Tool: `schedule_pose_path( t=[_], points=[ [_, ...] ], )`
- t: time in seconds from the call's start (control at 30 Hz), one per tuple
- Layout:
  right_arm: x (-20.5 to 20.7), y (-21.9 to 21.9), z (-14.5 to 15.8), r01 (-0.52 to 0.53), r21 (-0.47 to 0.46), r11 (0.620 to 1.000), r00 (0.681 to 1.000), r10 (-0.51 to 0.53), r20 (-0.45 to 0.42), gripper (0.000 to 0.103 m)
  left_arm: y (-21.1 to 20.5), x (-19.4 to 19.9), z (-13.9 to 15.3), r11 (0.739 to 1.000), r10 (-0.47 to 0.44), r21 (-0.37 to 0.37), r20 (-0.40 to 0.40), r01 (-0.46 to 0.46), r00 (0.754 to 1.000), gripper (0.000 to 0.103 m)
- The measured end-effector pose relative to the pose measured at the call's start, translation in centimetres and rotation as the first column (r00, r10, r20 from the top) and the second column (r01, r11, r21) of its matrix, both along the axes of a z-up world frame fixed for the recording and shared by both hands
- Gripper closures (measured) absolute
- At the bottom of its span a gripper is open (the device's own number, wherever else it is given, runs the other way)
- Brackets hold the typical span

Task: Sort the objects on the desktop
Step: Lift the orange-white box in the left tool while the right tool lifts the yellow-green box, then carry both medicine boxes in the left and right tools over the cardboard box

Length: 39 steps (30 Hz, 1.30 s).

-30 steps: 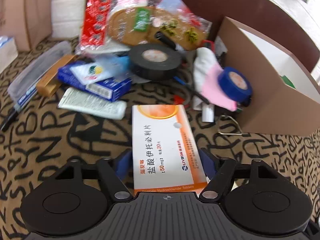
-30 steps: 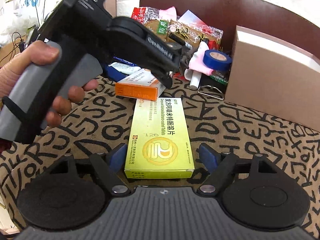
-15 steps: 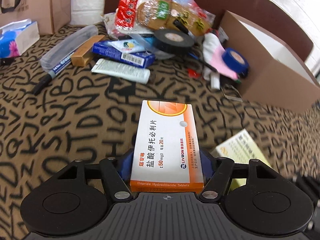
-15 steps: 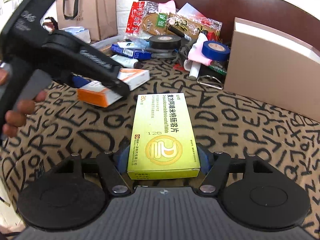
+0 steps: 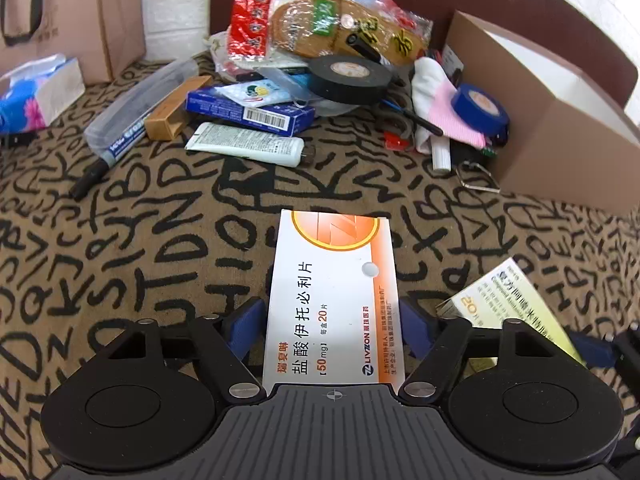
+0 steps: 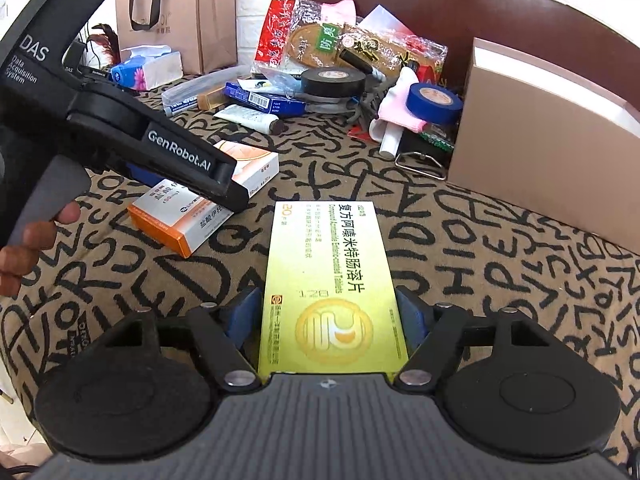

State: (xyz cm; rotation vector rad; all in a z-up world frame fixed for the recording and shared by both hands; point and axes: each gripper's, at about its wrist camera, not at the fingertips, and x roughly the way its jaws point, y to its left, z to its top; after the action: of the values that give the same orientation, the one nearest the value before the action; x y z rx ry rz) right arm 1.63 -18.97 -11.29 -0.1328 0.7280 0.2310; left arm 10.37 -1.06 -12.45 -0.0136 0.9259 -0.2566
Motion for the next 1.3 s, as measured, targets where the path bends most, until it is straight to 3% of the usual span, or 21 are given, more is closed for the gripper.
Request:
schedule_pose_path(
  t=[0.3,0.37,0.63,0.97,1.3],
  points=[
    [0.7,-0.1,-0.1,0.021,0.023,1.0,1.0,-0.021,-0.015,0.03,-0.9,-0.2,-0.2,0.997,-0.027,0.066,0.017,0.026,0.999,0.023],
    [0.6,-0.1,-0.1,0.024,0.031,0.999,1.0,-0.023,-0.019,0.031,-1.1,-0.4,-0.1,0.996,-0.034,0.08,0.022,0.032,0.999,0.034],
    [-0.4,-1.2,0.6,0.04,0.092,0.995,0.999,-0.039,-0.01,0.032,-2.0,-2.2,1.0,0.996,-0.076,0.048,0.026,0.074,0.997,0.035],
    [-1.4,-5.7,5.4,0.092,0.126,0.988,0.984,-0.109,0.143,0.032,-7.6,-3.0,7.5,0.979,-0.194,-0.028,0.173,0.202,0.966,0.035],
    [1.0,-11.3,10.9,0.164,0.136,0.977,0.934,-0.198,0.298,0.032,-14.1,0.5,13.6,0.965,-0.223,-0.071,0.292,0.253,0.93,0.035]
  ],
)
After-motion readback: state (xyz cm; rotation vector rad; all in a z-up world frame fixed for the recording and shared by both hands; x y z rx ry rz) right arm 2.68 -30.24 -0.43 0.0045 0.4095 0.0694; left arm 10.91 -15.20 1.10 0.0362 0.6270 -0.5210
